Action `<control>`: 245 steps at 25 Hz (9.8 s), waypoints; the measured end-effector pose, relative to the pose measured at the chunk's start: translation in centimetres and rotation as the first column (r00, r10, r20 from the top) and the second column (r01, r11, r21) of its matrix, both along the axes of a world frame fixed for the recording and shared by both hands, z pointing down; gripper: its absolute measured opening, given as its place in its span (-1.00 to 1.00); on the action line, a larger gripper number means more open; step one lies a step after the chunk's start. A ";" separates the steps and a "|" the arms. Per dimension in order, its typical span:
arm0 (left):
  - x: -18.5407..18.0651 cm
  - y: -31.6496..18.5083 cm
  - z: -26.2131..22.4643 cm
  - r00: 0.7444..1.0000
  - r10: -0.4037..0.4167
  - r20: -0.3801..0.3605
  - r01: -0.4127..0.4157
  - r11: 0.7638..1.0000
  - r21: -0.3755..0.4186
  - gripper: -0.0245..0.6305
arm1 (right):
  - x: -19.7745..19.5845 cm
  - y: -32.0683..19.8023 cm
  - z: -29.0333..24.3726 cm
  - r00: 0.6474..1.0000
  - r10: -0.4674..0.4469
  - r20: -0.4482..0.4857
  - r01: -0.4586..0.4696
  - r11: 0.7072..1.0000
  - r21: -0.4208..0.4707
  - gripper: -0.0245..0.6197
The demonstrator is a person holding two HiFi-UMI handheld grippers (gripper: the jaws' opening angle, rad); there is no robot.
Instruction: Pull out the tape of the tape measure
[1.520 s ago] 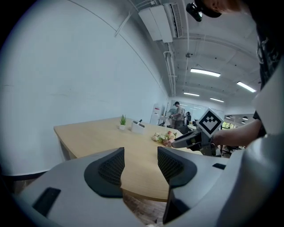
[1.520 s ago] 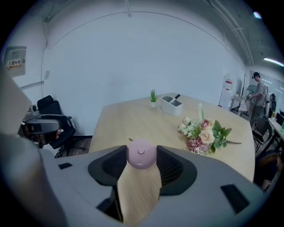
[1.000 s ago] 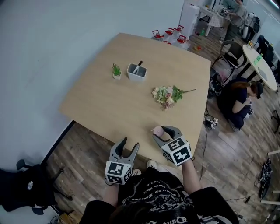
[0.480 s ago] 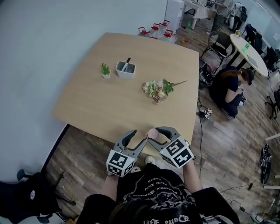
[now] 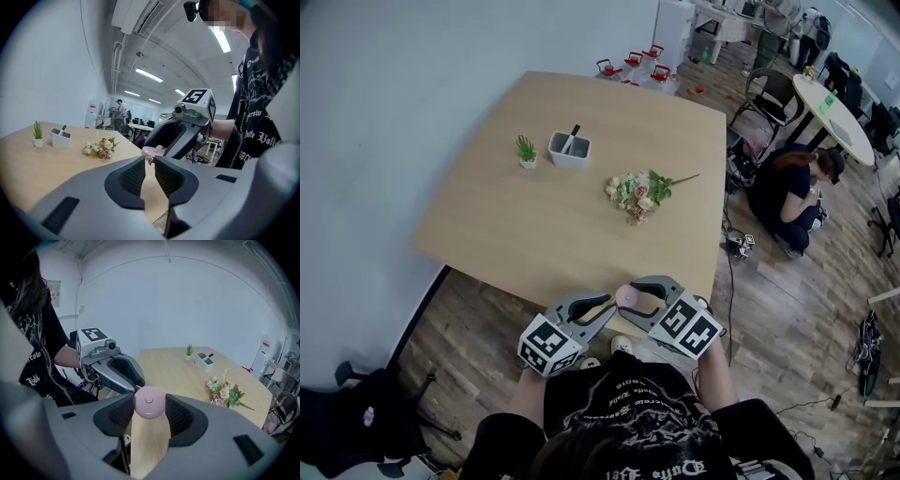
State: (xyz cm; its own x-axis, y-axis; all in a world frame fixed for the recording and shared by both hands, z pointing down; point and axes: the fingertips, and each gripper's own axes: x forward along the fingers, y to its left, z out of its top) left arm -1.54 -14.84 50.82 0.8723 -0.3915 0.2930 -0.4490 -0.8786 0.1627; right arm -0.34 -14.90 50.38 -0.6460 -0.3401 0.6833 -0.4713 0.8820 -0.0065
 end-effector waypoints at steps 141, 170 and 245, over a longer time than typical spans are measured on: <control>-14.1 -11.6 10.4 0.671 -0.602 0.433 0.689 0.722 -0.066 -0.88 | 11.2 -6.6 7.9 0.826 0.562 -0.043 -0.563 0.816 -0.135 -0.22; -18.7 -15.2 15.1 0.465 -0.690 0.555 0.875 0.454 -0.169 -0.23 | 10.2 -6.8 14.2 0.836 0.534 -0.128 -0.549 0.801 -0.240 -0.22; -6.1 -0.3 -2.5 0.889 -0.421 -0.181 0.424 0.905 -0.027 -0.91 | 10.2 -0.6 -2.3 0.772 0.543 0.330 -0.633 0.708 0.314 -0.88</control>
